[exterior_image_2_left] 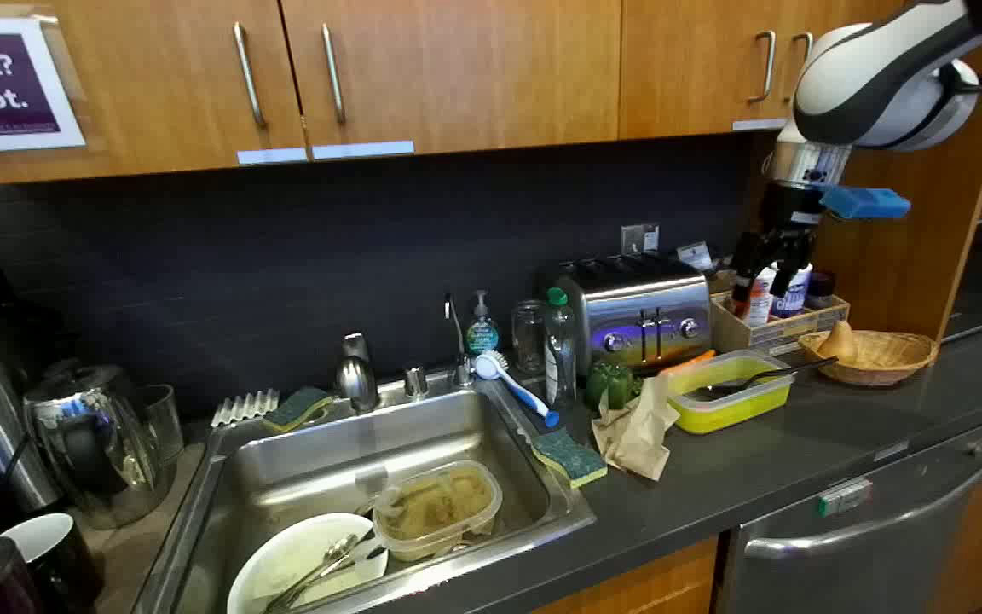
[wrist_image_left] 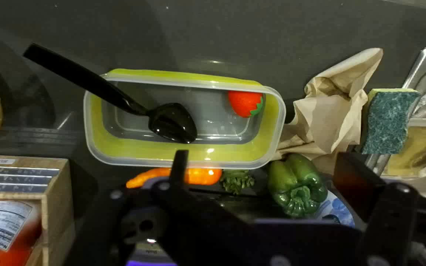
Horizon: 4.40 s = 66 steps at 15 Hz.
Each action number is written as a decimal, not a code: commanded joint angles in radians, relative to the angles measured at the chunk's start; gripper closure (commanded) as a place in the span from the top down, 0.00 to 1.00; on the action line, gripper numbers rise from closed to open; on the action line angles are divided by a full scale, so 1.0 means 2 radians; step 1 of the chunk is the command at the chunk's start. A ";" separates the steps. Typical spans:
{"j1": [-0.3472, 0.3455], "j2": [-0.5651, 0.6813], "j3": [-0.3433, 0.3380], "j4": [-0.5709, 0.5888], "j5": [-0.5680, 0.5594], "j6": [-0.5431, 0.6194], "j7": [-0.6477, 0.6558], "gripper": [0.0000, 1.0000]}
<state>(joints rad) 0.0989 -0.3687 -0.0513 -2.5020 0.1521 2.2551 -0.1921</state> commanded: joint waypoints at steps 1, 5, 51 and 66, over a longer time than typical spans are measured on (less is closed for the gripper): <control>-0.005 0.000 0.004 0.001 0.002 -0.001 -0.001 1.00; -0.005 0.000 0.005 0.001 0.002 -0.001 -0.001 1.00; -0.109 0.160 -0.133 0.060 0.204 -0.059 -0.299 1.00; -0.161 0.239 -0.105 0.129 0.228 -0.138 -0.245 1.00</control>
<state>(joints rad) -0.1951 0.0797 -0.2858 -2.2870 0.5982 2.0231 -0.7364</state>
